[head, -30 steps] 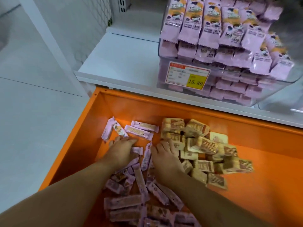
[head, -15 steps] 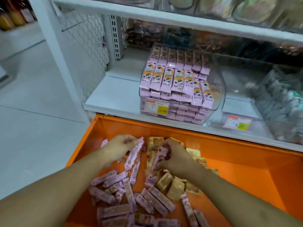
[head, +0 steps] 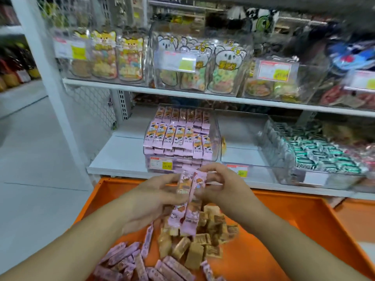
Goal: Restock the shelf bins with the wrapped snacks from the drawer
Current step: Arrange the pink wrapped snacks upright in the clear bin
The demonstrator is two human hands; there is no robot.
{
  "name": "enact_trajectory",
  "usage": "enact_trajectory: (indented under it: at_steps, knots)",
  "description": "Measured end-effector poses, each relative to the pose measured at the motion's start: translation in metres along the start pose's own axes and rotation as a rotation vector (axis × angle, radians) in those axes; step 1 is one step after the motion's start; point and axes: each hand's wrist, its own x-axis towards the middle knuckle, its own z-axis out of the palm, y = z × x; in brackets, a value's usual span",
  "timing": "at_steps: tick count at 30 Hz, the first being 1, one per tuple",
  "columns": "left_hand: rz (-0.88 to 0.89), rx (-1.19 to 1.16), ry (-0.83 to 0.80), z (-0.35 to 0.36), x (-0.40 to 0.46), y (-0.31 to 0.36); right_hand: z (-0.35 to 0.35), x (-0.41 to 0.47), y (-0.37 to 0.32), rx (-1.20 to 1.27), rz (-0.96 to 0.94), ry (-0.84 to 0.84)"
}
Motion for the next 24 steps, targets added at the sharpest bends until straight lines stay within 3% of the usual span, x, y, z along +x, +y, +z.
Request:
enact_trajectory:
  at_steps: [7,14,19,24]
  knots:
    - [-0.006,0.052,0.053,0.006,0.016,0.021,-0.015,0.011,-0.003,0.03,-0.065,0.089]
    - [0.071,0.499,0.331,-0.015,0.026,0.039,-0.043,0.033,-0.005,0.038,-0.061,0.172]
    - [0.094,0.427,0.353,-0.011,0.029,0.043,-0.044,0.037,0.003,0.06,-0.067,0.099]
    - [0.13,0.06,0.327,0.004,0.039,0.045,-0.043,0.033,0.002,0.108,-0.08,0.044]
